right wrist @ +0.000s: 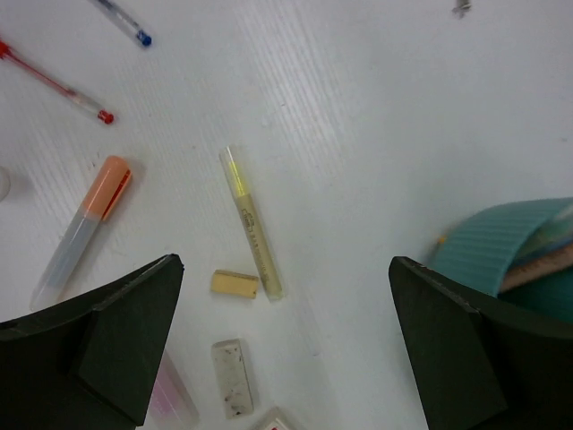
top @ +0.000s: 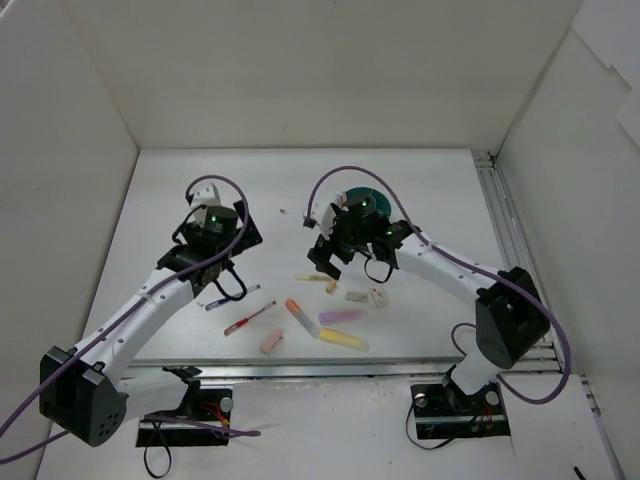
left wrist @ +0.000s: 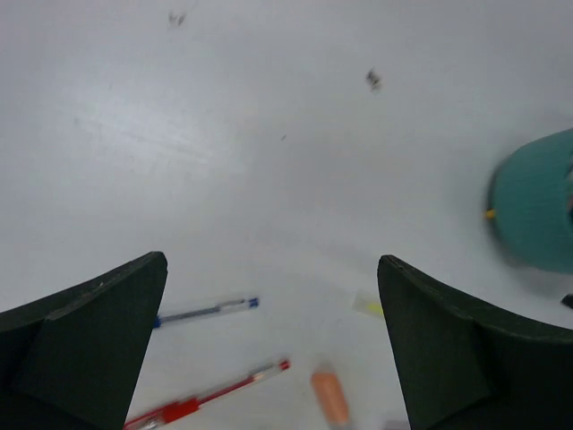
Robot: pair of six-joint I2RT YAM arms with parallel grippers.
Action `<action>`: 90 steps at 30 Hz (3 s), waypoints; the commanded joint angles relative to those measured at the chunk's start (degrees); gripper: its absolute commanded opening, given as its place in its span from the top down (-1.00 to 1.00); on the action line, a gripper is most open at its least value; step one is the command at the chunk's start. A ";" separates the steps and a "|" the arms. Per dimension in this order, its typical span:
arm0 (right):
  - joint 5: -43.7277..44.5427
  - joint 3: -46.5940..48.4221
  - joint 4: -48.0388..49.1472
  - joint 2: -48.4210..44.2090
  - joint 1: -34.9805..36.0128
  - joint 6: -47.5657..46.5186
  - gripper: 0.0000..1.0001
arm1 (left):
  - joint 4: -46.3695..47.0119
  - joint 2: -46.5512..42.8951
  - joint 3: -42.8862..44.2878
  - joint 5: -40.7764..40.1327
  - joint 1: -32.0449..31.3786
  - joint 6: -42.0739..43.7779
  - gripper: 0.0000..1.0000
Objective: Sort the stationery into containers
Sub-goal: Pick up the pen from the center of the board, then place the pen in the storage box.
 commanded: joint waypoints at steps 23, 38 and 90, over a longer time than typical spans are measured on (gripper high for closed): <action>15.63 19.86 -11.25 27.48 8.51 -5.53 -0.26 | -13.95 -11.45 -8.14 0.10 7.53 -4.63 -0.99; 3.08 24.86 -10.90 27.67 2.80 -7.99 1.00 | -14.48 -11.89 -7.18 -0.43 8.68 -4.01 -0.99; 5.26 -13.97 63.72 11.23 -13.56 21.10 0.77 | -11.05 -7.15 -5.77 3.97 9.73 -4.28 -0.99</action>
